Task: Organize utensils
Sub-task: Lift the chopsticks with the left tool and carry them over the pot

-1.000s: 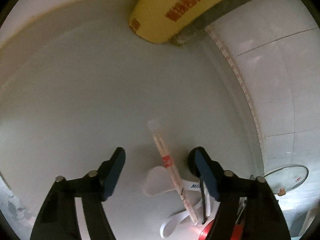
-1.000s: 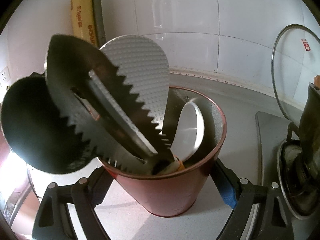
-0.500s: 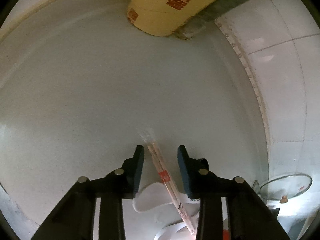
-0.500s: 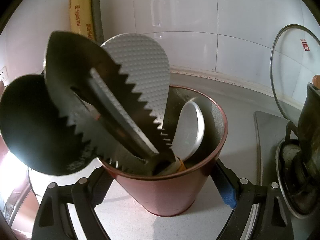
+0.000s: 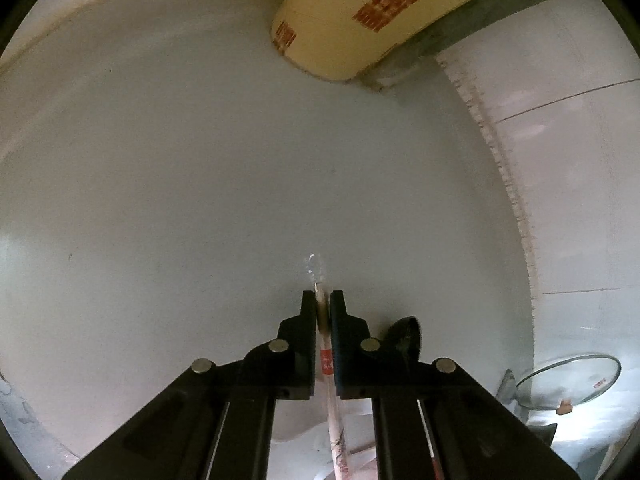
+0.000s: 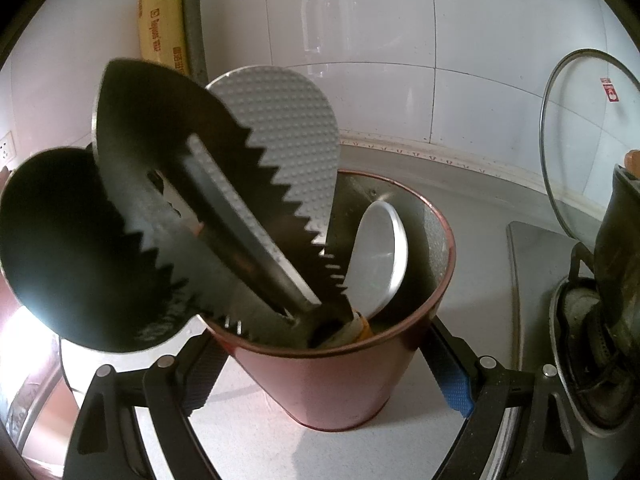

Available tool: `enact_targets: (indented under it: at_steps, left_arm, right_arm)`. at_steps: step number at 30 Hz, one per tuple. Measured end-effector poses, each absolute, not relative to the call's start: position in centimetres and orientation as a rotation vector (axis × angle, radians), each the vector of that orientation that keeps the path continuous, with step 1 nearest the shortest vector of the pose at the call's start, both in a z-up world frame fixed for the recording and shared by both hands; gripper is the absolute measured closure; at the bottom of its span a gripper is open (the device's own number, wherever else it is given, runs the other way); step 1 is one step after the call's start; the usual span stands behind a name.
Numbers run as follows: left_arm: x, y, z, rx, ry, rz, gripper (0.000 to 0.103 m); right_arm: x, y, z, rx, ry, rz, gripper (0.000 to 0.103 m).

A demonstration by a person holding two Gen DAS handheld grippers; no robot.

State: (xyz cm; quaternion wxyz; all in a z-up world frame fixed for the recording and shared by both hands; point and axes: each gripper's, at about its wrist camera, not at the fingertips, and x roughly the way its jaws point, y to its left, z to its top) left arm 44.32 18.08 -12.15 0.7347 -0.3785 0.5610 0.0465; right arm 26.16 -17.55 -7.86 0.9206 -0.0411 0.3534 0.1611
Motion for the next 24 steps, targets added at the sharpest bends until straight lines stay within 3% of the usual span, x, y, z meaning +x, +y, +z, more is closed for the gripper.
enact_targets:
  at_steps: [24]
  left_arm:
    - [36.2, 15.5, -3.3, -0.675, 0.869, 0.087, 0.098]
  right_arm:
    - [25.4, -17.8, -8.4, -0.096, 0.731, 0.327, 0.013]
